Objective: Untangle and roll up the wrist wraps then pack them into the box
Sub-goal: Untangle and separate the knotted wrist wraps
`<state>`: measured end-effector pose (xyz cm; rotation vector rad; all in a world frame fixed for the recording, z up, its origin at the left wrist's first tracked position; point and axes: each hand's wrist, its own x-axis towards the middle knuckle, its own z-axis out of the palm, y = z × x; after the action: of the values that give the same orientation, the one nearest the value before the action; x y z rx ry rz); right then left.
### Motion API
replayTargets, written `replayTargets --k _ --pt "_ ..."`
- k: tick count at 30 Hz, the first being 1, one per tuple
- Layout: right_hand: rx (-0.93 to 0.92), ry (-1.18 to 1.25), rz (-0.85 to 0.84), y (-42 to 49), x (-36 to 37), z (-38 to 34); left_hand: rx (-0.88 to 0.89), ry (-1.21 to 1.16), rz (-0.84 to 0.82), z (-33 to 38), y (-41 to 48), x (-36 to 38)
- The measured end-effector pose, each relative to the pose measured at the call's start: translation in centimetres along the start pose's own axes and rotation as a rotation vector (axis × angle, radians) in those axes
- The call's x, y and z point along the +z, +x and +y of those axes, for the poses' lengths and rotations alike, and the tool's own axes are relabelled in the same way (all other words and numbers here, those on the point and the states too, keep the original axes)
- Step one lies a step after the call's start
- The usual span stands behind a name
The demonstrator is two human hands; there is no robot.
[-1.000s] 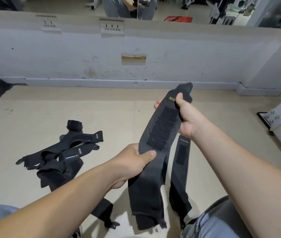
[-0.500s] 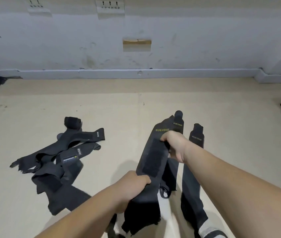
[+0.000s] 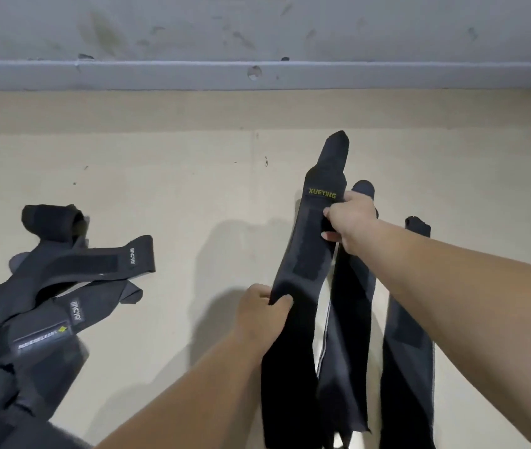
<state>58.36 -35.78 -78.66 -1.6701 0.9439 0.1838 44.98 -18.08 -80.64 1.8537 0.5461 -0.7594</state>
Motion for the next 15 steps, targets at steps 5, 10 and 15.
replayTargets --k 5,10,15 --pt "-0.007 0.042 -0.054 3.4 1.1 0.9 0.028 0.235 0.080 -4.4 1.5 1.9" --pt "-0.112 -0.008 -0.108 4.0 0.4 2.2 0.188 0.334 0.070 -6.7 -0.4 3.4" --pt "-0.638 -0.876 0.047 -1.3 -3.1 9.8 0.239 0.394 0.074 -6.6 0.3 3.8"
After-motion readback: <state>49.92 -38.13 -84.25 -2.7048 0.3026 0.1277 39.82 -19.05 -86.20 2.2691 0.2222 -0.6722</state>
